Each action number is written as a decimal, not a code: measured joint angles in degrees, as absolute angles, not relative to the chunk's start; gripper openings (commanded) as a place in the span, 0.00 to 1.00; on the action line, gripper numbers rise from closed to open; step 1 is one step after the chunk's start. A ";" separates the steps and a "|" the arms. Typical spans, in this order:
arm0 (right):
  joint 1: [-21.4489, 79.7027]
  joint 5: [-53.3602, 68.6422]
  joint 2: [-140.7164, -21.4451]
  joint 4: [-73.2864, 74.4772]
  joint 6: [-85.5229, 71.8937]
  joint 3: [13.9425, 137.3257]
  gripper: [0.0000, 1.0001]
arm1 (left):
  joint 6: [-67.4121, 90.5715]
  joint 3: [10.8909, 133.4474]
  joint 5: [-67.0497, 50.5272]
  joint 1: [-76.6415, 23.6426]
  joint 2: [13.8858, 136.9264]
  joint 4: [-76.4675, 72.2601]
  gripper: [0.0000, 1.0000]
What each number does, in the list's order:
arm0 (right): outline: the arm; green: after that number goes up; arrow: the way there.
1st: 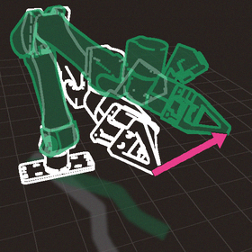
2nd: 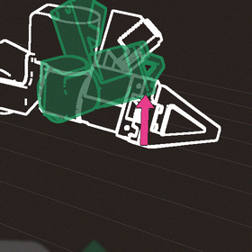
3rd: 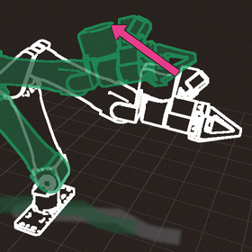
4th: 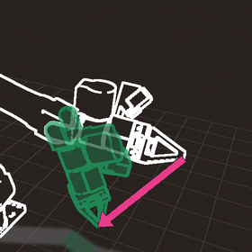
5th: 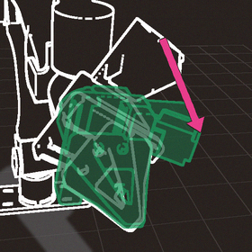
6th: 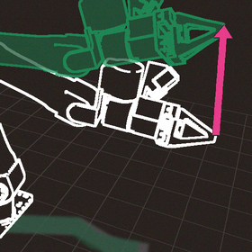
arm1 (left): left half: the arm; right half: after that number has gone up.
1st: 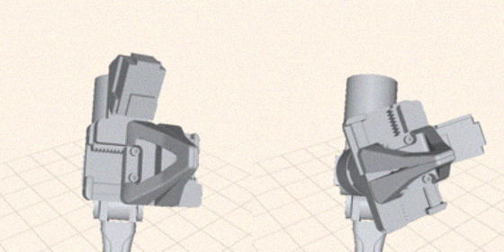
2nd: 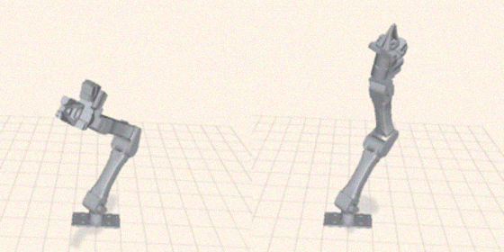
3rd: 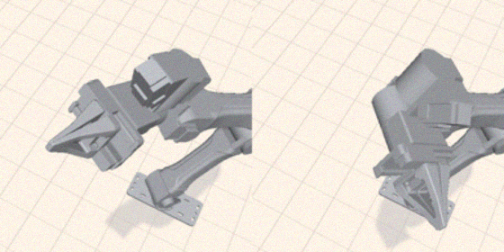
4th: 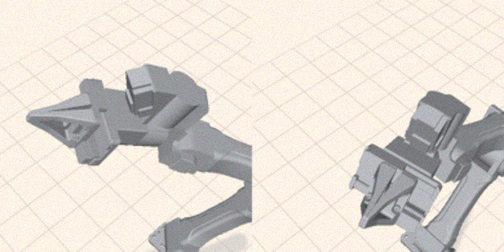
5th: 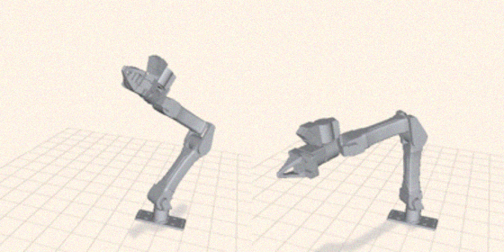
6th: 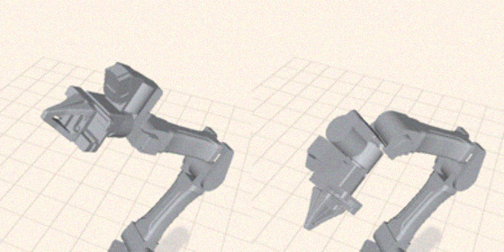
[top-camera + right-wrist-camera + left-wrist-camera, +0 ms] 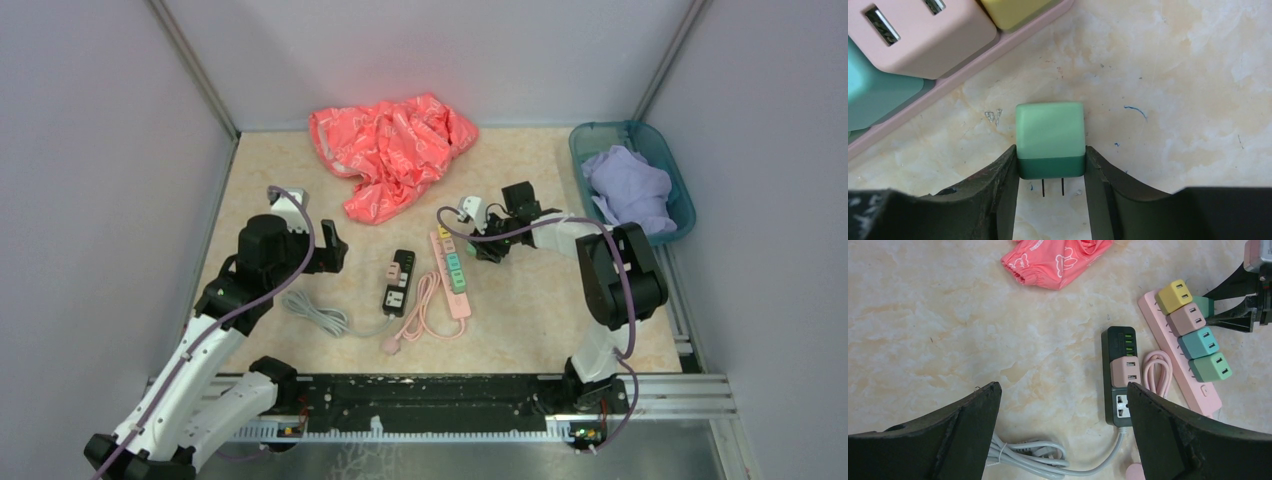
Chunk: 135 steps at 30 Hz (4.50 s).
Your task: Insert the plug
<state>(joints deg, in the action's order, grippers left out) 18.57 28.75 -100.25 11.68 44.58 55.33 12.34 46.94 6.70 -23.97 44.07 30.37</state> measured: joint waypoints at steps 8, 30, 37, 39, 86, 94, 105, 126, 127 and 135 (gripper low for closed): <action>18.57 28.27 -95.64 10.94 43.83 54.50 0.25 | 12.69 46.72 2.94 -23.73 43.46 30.09 1.00; 33.78 28.23 -69.76 -3.20 32.56 42.46 0.21 | 24.25 40.93 -16.95 -23.73 44.99 22.39 1.00; 42.13 26.20 -68.66 -11.42 28.58 38.11 0.21 | 27.86 39.83 -24.05 -23.73 49.10 17.65 1.00; 44.58 25.45 -68.79 -13.32 27.88 37.36 0.21 | 28.77 39.70 -25.63 -23.73 50.06 16.27 0.99; 53.15 22.22 -79.94 -40.77 11.88 33.63 0.56 | 36.82 34.96 -35.07 -24.03 56.03 7.22 0.00; 53.15 15.62 -79.70 -40.99 -3.55 33.34 0.54 | 31.38 37.78 -27.31 -24.14 55.70 16.47 0.00; 53.89 2.55 -82.94 -40.27 -29.15 32.69 0.43 | 26.59 42.57 -16.60 -26.92 58.24 25.19 0.00; 54.08 -7.27 -91.02 -22.81 -50.94 39.22 0.28 | 27.73 47.37 -2.72 -38.22 66.48 31.42 0.00; 54.28 -7.62 -91.50 -22.04 -51.27 39.94 0.28 | 27.88 47.40 -2.26 -38.41 66.76 31.46 0.00; 56.53 -10.52 -93.01 -16.67 -55.20 42.46 0.25 | 28.93 47.40 0.30 -40.05 68.14 31.55 0.00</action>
